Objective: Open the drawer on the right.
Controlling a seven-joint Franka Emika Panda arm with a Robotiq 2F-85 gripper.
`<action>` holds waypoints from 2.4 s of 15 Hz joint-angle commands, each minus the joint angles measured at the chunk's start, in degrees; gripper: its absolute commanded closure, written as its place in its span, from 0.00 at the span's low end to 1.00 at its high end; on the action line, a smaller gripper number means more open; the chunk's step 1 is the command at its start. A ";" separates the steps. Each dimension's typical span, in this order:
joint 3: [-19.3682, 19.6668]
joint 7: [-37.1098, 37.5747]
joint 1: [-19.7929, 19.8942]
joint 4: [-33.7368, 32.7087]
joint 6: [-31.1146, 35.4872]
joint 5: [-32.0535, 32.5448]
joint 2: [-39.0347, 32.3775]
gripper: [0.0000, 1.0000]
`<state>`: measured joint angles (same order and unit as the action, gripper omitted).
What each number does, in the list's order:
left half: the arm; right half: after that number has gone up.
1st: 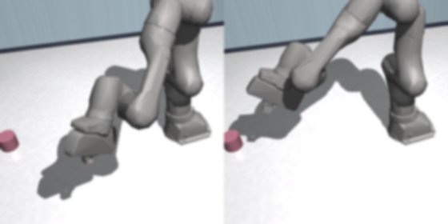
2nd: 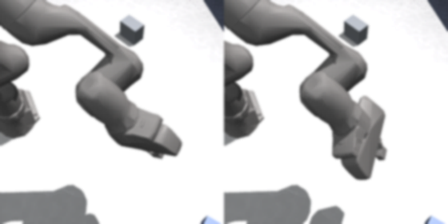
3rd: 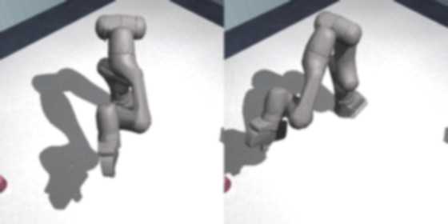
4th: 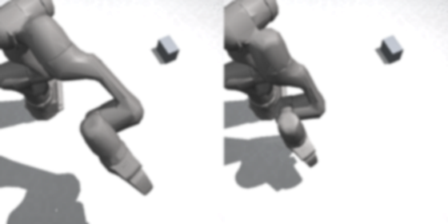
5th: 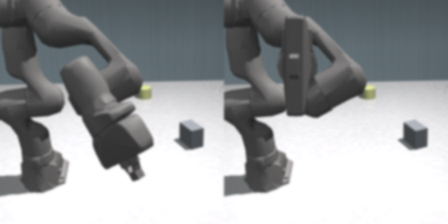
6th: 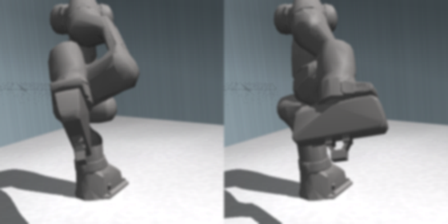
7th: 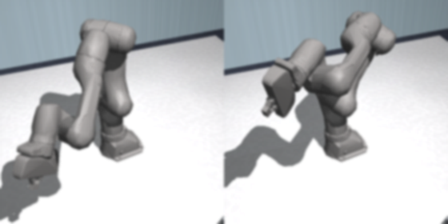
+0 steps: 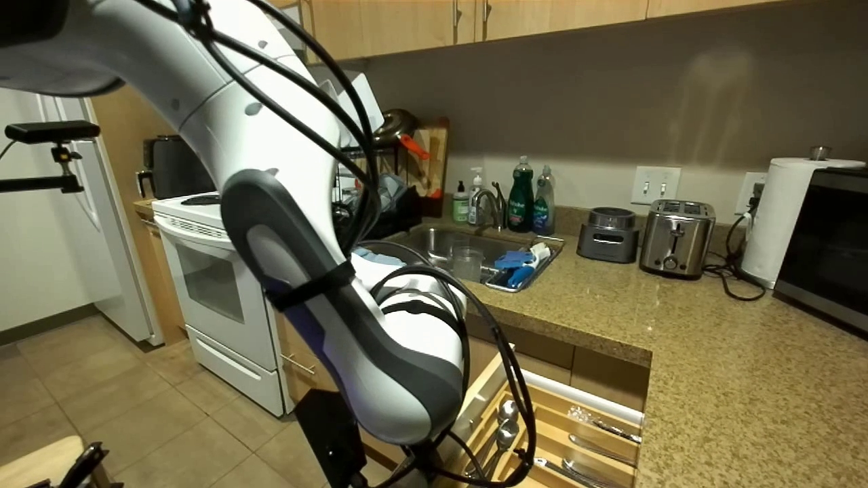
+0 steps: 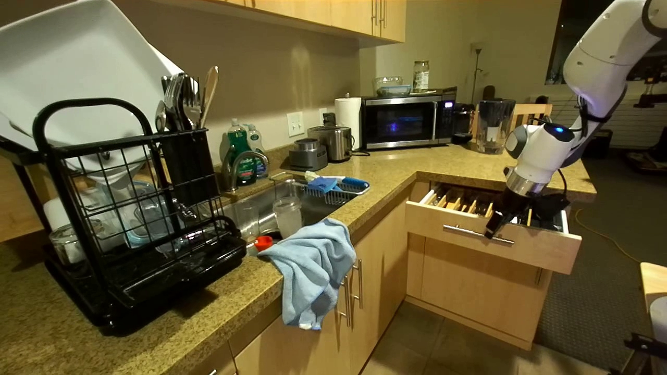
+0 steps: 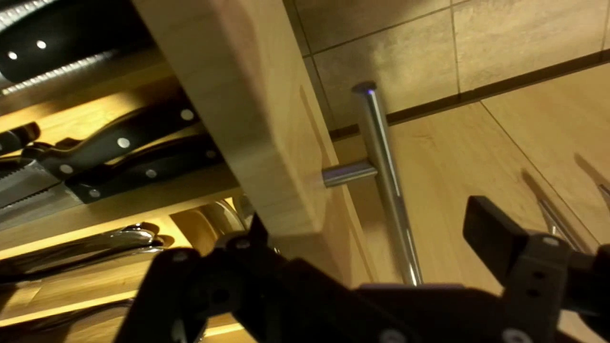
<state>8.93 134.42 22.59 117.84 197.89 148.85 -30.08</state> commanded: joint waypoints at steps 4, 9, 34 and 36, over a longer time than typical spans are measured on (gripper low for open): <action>-2.06 -1.98 0.33 5.30 0.01 0.00 4.35 0.00; -5.47 -3.34 2.43 8.78 0.08 0.00 8.37 0.00; -5.21 -3.89 1.42 7.97 0.20 0.02 11.32 0.00; -7.39 -4.11 2.77 7.80 0.14 0.02 10.27 0.00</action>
<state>5.12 132.83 22.43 125.99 198.02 148.87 -18.20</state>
